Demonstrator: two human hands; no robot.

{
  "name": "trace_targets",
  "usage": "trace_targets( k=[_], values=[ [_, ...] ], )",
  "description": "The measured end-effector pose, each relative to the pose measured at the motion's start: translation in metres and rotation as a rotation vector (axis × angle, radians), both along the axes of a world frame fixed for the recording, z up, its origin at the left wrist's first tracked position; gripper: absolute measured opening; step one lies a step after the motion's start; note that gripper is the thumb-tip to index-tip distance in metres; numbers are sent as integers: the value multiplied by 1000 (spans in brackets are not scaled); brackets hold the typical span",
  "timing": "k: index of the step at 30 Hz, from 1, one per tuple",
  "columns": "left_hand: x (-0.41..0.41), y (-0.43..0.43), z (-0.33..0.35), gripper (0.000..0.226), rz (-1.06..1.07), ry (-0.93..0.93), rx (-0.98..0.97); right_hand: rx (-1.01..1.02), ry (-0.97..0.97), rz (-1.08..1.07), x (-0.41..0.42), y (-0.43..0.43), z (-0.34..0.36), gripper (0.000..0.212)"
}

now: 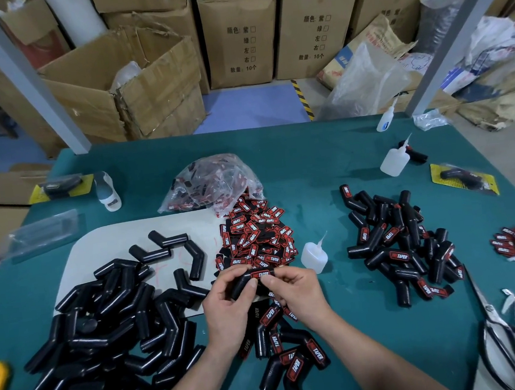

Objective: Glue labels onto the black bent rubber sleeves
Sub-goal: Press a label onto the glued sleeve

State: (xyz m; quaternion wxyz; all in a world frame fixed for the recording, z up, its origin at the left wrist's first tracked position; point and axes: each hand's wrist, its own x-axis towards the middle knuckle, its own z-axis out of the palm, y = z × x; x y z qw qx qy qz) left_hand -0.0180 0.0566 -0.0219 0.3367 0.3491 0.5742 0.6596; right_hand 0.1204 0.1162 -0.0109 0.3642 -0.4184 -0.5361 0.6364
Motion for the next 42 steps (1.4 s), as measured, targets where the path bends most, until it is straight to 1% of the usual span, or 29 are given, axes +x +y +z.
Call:
trace_targets(
  k=[3, 8, 10, 13, 14, 16, 18, 19, 23, 27, 29, 32, 34, 36, 38, 42],
  values=[
    [0, -3, 4, 27, -42, -39, 40, 11, -7, -5, 0, -1, -2, 36],
    [2, -2, 3, 31, -82, -164, -62, 21, 10, 20, 4, 2, -1, 30],
    [1, -2, 1, 28, -78, -153, -85, 24, 17, 25, 5, 2, -1, 27],
    [3, -3, 4, 30, -67, -116, -65, 21, 28, 54, 6, 3, -2, 21],
    [3, -3, 6, 32, -62, -94, -52, 13, 22, 64, 7, 4, -2, 21],
    [5, -3, 6, 35, -67, -65, -36, -4, 8, 71, 8, 5, -5, 33],
    [6, -4, 7, 30, -66, -67, -29, -6, 7, 69, 10, 6, -8, 42],
    [6, -4, 6, 27, -64, -63, -22, 3, 6, 71, 10, 6, -9, 43],
    [6, -5, 4, 28, -68, -57, -9, 25, -6, 94, 12, 7, -10, 32],
    [5, -5, 3, 27, -62, -38, 4, 11, 5, 74, 11, 7, -11, 49],
    [5, -5, 3, 30, -64, -27, 2, 6, 14, 71, 10, 7, -13, 53],
    [5, -5, 3, 33, -62, -38, -4, 1, 16, 73, 10, 7, -13, 53],
    [5, -5, 3, 35, -65, -21, 0, 2, 13, 76, 10, 6, -12, 49],
    [5, -5, 1, 41, -76, -10, -3, -1, 16, 74, 10, 6, -11, 44],
    [6, -6, 1, 47, -83, -4, -2, -7, 24, 65, 9, 7, -10, 46],
    [5, -7, 2, 35, -95, -31, 32, 8, 24, 64, 9, 6, -11, 50]
  ],
)
